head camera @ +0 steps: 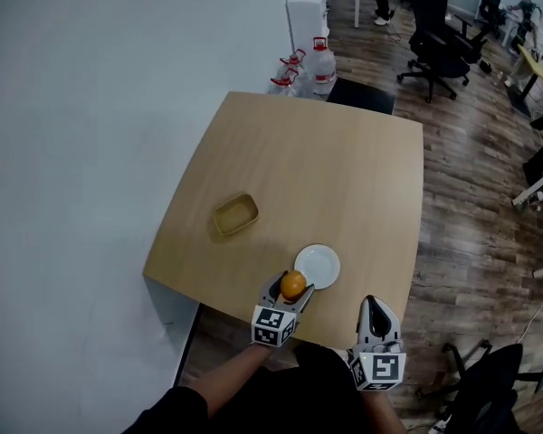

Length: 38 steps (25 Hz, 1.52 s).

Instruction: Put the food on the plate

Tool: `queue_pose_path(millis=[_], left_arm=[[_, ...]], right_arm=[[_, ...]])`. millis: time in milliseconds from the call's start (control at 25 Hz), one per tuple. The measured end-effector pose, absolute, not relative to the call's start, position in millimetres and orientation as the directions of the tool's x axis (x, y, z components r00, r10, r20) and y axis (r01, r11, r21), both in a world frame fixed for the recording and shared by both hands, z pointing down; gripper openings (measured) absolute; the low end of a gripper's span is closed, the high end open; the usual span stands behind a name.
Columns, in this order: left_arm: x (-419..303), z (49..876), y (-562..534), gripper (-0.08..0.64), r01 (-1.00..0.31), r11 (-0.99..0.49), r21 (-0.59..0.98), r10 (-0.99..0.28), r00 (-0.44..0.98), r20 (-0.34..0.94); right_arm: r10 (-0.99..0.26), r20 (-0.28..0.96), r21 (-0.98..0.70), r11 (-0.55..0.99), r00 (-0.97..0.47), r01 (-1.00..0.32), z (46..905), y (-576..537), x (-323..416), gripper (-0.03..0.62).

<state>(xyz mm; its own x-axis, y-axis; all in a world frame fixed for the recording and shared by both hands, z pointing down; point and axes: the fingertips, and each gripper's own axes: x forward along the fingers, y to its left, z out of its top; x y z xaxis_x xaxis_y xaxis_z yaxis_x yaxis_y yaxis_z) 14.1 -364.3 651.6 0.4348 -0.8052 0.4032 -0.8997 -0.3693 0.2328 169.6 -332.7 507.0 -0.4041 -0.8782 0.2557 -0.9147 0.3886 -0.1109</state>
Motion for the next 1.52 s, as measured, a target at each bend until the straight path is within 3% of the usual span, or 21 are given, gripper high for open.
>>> queue_pose_path(millis=[240, 480, 760, 1040, 1520], left_arm=[[19, 709, -388, 0.322, -0.924, -0.322, 0.205, -0.757, 0.381, 0.53], [34, 754, -400, 0.322, -0.904, -0.359, 0.231, -0.7, 0.424, 0.575], [25, 802, -407, 0.322, -0.911, -0.402, 0.09, -0.577, 0.329, 0.747], [46, 815, -413, 0.322, -0.857, -0.514, 0.04, -0.516, 0.346, 0.784], [51, 812, -418, 0.325, -0.862, -0.504, 0.048, -0.538, 0.358, 0.763]], right_arm=[[-0.83, 0.295, -0.128, 0.456, -0.473, -0.88, 527, -351, 164, 0.06], [-0.801, 0.343, -0.177, 0.458, -0.491, -0.871, 550, -360, 172, 0.06], [-0.784, 0.376, -0.155, 0.473, -0.494, -0.868, 561, -357, 173, 0.06], [-0.813, 0.365, -0.307, 0.354, -0.453, -0.883, 555, -366, 199, 0.06], [-0.832, 0.381, -0.318, 0.29, -0.402, -0.902, 558, -367, 227, 0.06]])
